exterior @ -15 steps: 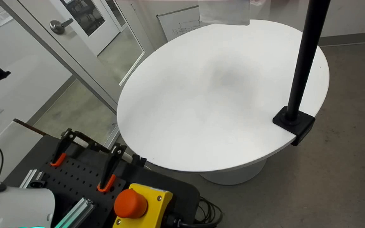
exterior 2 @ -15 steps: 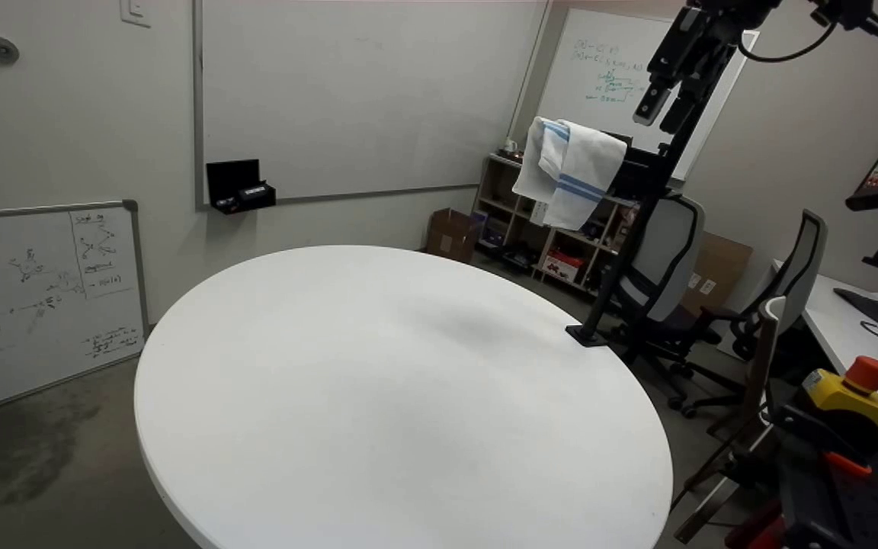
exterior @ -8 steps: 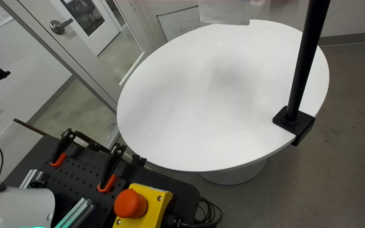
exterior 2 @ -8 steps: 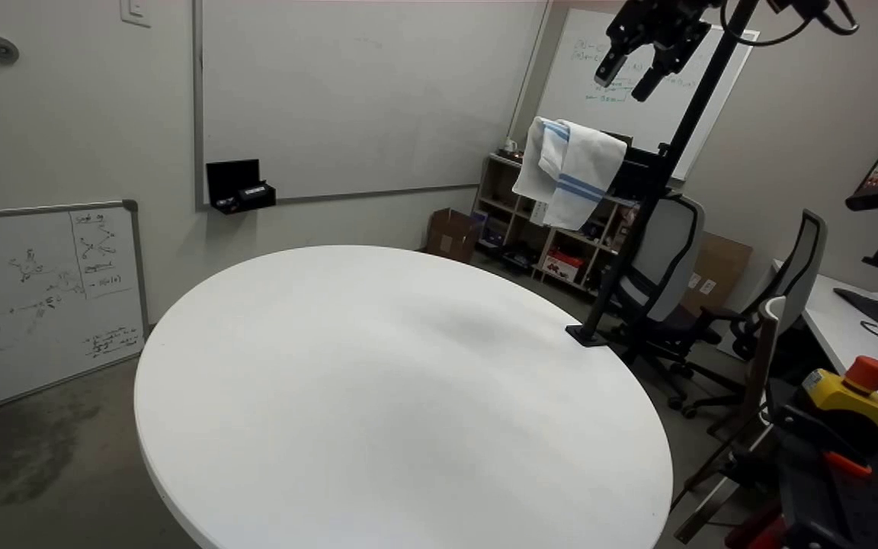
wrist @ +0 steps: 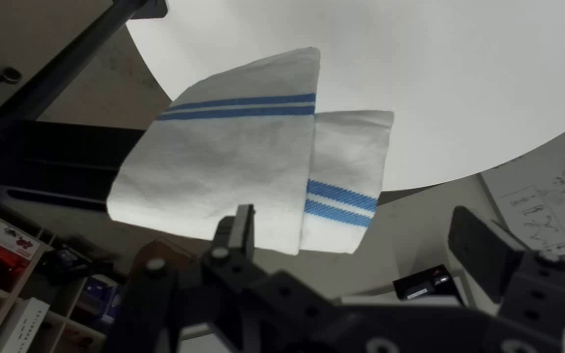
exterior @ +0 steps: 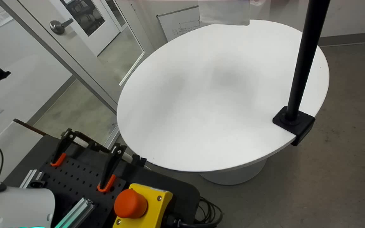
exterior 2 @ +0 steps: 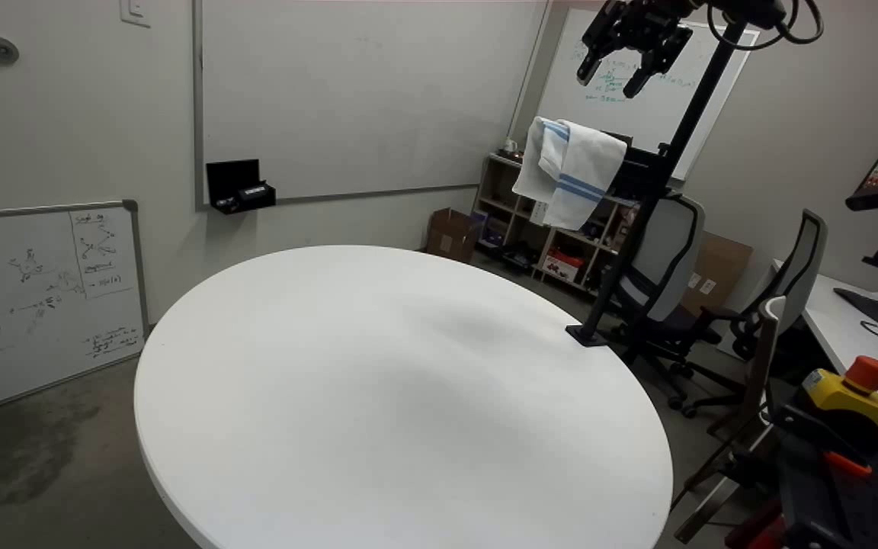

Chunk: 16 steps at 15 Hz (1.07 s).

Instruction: Put the cloth on the table

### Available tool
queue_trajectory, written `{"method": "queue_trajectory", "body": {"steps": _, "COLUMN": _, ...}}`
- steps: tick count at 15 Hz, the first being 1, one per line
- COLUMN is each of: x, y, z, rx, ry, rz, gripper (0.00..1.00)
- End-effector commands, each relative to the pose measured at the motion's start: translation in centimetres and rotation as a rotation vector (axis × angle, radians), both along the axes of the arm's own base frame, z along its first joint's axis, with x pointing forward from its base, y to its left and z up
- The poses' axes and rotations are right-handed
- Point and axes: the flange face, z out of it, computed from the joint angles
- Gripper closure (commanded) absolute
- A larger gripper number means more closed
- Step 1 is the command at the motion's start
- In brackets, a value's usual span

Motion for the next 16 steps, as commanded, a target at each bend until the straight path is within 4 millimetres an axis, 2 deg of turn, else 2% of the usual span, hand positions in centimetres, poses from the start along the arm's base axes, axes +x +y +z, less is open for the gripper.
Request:
{"method": "queue_trajectory", "body": {"steps": 1, "x": 2.2, "y": -2.3, "z": 0.0, "rx": -0.028, "ry": -0.032, "rz": -0.101, "gripper": 0.0}}
{"method": "queue_trajectory", "body": {"steps": 8, "x": 4.3, "y": -5.4, "z": -2.3, "rx": -0.037, "ry": -0.018, "rz": -0.205, "gripper": 0.0}}
{"method": "queue_trajectory", "body": {"steps": 16, "x": 7.3, "y": -6.2, "z": -4.2, "rx": -0.03, "ry": -0.049, "rz": -0.203, "gripper": 0.0}}
